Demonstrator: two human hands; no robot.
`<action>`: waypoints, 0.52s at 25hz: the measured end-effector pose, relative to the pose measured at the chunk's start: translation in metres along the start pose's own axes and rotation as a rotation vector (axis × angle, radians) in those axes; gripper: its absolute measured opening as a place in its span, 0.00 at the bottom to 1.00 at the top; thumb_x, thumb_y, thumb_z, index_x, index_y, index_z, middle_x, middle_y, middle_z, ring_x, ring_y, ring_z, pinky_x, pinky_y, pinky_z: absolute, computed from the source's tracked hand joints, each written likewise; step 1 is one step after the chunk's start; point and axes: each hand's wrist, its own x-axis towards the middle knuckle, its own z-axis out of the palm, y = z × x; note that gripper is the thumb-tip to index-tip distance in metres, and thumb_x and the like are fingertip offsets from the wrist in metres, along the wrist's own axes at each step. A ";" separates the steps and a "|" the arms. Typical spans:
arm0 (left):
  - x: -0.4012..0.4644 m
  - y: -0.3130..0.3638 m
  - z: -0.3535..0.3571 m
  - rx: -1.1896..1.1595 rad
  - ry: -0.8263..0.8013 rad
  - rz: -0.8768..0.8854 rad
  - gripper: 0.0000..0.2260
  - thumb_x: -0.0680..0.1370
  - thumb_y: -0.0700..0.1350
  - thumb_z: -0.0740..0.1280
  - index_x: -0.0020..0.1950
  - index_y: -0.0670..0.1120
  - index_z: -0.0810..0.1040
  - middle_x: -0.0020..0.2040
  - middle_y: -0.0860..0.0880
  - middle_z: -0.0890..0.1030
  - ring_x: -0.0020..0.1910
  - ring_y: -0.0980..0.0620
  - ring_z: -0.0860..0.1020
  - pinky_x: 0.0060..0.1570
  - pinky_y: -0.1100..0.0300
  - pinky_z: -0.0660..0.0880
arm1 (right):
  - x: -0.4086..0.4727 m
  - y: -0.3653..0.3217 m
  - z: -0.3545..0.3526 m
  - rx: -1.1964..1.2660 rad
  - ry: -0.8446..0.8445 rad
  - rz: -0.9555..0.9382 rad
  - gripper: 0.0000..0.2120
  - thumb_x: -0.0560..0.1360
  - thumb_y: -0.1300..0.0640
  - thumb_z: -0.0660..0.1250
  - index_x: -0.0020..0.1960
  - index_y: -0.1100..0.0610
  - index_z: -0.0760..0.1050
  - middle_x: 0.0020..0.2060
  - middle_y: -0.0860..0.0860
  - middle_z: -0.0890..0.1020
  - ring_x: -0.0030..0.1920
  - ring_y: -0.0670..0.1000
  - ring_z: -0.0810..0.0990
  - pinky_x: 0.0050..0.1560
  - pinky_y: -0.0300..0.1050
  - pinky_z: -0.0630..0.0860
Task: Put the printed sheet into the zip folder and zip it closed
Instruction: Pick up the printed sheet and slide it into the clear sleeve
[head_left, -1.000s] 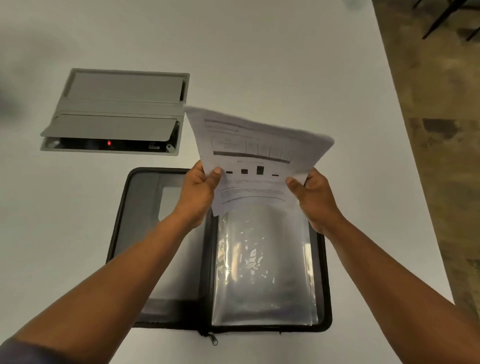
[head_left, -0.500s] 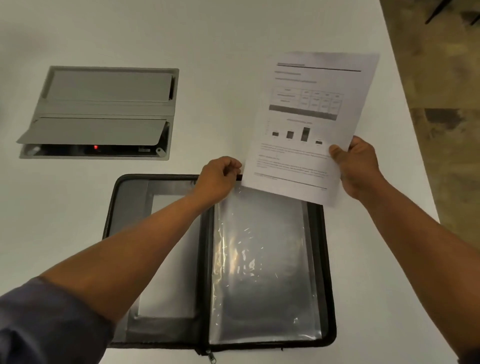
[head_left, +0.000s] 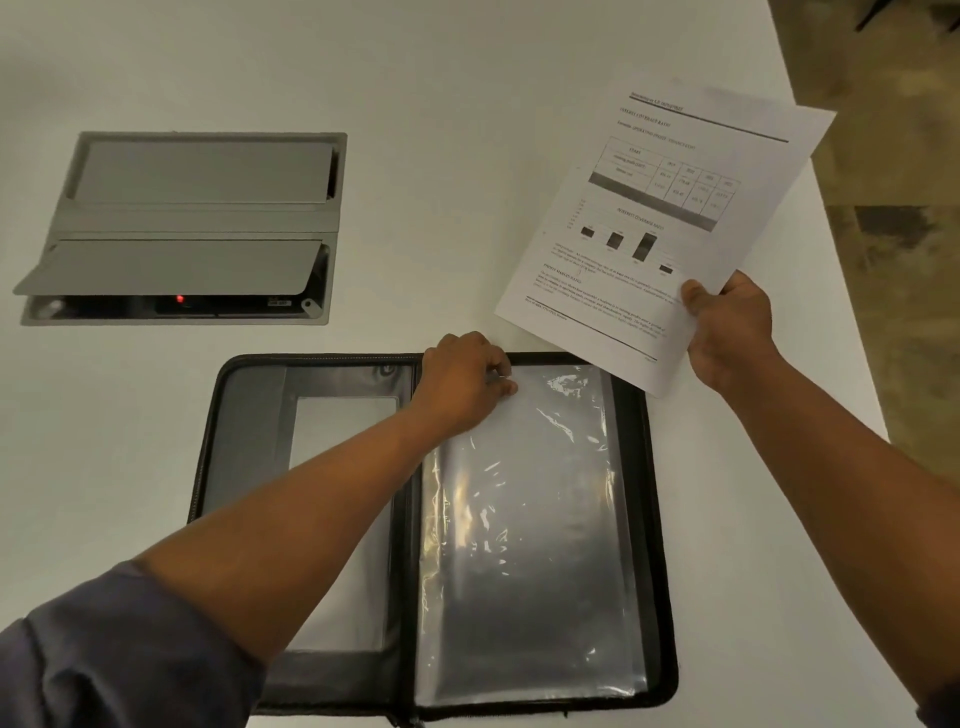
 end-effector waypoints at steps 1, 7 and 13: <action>-0.001 0.000 0.000 -0.021 0.013 0.010 0.07 0.74 0.52 0.76 0.49 0.53 0.84 0.50 0.52 0.81 0.53 0.47 0.76 0.50 0.56 0.64 | 0.000 0.000 0.001 0.002 -0.001 -0.001 0.07 0.80 0.58 0.68 0.53 0.45 0.75 0.52 0.43 0.82 0.53 0.51 0.81 0.49 0.48 0.82; -0.016 -0.002 0.001 -0.115 0.076 0.103 0.10 0.75 0.51 0.75 0.55 0.55 0.80 0.46 0.58 0.80 0.52 0.54 0.72 0.53 0.57 0.58 | -0.001 -0.007 0.024 0.056 -0.028 -0.015 0.06 0.80 0.58 0.67 0.50 0.47 0.75 0.47 0.43 0.83 0.42 0.45 0.84 0.35 0.39 0.83; -0.029 -0.002 0.007 -0.112 0.159 0.158 0.05 0.77 0.46 0.73 0.49 0.56 0.82 0.47 0.60 0.81 0.53 0.52 0.74 0.52 0.57 0.56 | -0.004 -0.007 0.069 0.154 -0.112 -0.021 0.06 0.80 0.61 0.67 0.50 0.50 0.76 0.49 0.49 0.85 0.46 0.50 0.86 0.43 0.48 0.84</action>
